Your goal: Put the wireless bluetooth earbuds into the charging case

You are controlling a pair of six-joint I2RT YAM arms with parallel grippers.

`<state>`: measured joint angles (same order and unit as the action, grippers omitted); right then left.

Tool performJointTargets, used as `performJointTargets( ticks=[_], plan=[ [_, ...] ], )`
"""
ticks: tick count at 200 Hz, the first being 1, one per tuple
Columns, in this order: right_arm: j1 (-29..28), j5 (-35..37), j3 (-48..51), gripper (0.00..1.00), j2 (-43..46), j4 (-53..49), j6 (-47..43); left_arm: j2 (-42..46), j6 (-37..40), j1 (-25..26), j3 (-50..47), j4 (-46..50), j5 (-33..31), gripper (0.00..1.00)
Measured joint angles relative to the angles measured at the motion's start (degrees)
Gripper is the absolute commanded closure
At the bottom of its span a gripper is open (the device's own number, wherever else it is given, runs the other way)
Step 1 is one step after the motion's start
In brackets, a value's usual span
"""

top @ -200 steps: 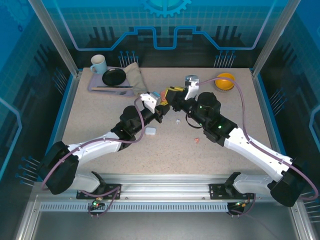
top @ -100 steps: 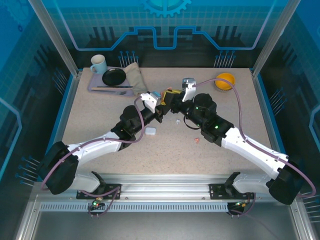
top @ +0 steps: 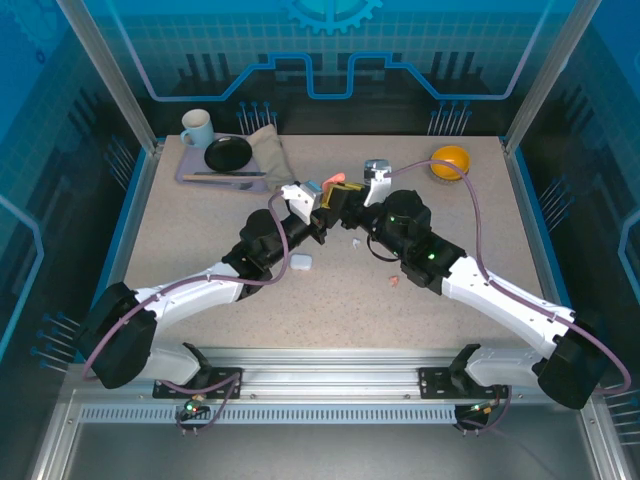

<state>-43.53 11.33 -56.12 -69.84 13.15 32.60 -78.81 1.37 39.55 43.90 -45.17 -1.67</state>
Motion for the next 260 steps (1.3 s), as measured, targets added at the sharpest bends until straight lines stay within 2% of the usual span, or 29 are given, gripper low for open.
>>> performJointTargets(
  ticks=[218, 260],
  plan=[
    [0.0, 0.6, 1.0, 0.79, -0.9, -0.2, -2.0, -0.9, 0.0, 0.1, 0.0, 1.4, -0.4, 1.0],
    [-0.1, 0.6, 1.0, 0.76, -0.9, -0.2, -2.5, -0.9, 0.0, 0.1, 0.0, 1.4, -0.4, 1.0]
  ],
)
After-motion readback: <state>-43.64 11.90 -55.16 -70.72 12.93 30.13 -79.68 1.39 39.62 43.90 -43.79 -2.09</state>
